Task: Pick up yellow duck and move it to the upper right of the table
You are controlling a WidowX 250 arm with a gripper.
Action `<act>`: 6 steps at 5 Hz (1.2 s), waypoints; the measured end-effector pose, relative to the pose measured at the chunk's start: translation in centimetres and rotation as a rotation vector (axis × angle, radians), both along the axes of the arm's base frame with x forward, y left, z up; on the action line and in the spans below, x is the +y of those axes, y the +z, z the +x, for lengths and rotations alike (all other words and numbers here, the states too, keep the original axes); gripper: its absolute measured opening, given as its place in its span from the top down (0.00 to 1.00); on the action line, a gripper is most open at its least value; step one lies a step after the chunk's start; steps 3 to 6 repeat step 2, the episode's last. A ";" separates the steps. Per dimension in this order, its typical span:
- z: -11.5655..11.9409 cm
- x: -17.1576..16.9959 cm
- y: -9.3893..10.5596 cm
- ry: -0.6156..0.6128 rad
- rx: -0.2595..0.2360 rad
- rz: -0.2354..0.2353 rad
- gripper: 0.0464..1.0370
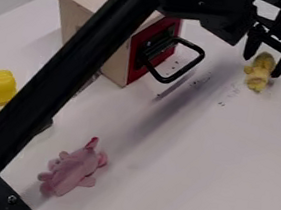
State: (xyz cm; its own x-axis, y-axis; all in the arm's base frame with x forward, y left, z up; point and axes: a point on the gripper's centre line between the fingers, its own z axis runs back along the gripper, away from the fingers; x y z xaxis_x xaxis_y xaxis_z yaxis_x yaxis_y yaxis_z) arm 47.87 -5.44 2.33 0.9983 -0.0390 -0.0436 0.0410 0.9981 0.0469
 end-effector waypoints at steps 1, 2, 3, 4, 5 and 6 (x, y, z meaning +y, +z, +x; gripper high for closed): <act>-0.2 0.4 3.1 0.018 -0.042 -0.039 0.04; -1.0 1.2 7.3 0.031 -0.118 -0.079 0.04; -1.0 1.2 7.3 0.031 -0.118 -0.079 0.04; -1.0 1.2 7.3 0.031 -0.118 -0.079 0.04; -1.0 1.2 7.3 0.031 -0.118 -0.079 0.04; -1.0 1.2 7.3 0.031 -0.118 -0.079 0.04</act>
